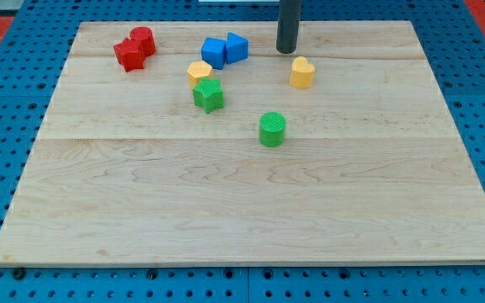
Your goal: Move the blue blocks diagonally top left to the yellow hexagon
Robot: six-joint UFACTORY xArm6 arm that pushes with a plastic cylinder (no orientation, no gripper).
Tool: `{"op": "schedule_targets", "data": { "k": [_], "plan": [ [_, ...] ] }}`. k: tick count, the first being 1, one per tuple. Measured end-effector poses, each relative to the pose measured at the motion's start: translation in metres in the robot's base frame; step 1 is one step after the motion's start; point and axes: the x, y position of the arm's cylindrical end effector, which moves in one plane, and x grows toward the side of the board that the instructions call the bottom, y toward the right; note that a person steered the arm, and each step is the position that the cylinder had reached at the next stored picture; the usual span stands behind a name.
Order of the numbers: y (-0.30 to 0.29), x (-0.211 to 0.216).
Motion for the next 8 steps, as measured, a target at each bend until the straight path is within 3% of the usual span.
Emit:
{"op": "schedule_targets", "data": {
  "k": [2, 6, 8],
  "plan": [
    [-0.002, -0.037],
    [-0.030, -0.036],
    [-0.070, 0.025]
  ]
}}
